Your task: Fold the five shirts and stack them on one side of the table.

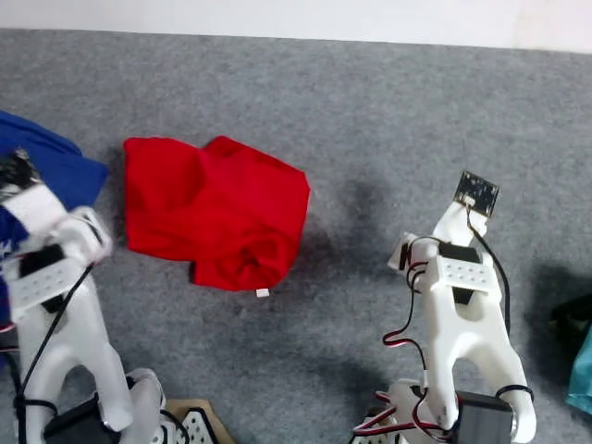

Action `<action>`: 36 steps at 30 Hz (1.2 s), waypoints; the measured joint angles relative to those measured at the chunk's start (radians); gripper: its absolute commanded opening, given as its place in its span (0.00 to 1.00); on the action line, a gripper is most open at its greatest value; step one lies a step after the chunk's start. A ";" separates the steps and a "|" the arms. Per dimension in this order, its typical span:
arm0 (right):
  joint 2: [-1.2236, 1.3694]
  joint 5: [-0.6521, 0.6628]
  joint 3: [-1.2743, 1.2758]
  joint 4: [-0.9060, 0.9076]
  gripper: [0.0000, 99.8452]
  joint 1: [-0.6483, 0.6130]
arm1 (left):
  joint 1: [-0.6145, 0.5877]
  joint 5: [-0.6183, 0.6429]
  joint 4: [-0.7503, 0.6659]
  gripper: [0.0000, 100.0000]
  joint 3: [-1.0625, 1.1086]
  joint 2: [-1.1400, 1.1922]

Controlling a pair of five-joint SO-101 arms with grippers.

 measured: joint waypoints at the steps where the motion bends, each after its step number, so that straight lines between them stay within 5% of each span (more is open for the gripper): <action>1: 0.000 0.000 0.003 -0.008 0.20 0.000 | 0.015 0.000 0.000 0.23 0.028 0.000; 14: 0.000 0.000 0.034 -0.072 0.20 -0.012 | 0.235 0.005 -0.002 0.23 0.094 -0.009; 27: 0.000 0.000 0.034 -0.072 0.20 -0.014 | 0.440 0.066 -0.410 0.23 0.097 0.020; 36: 0.000 0.000 0.034 -0.072 0.20 -0.014 | 0.436 0.074 -0.470 0.23 -0.078 0.298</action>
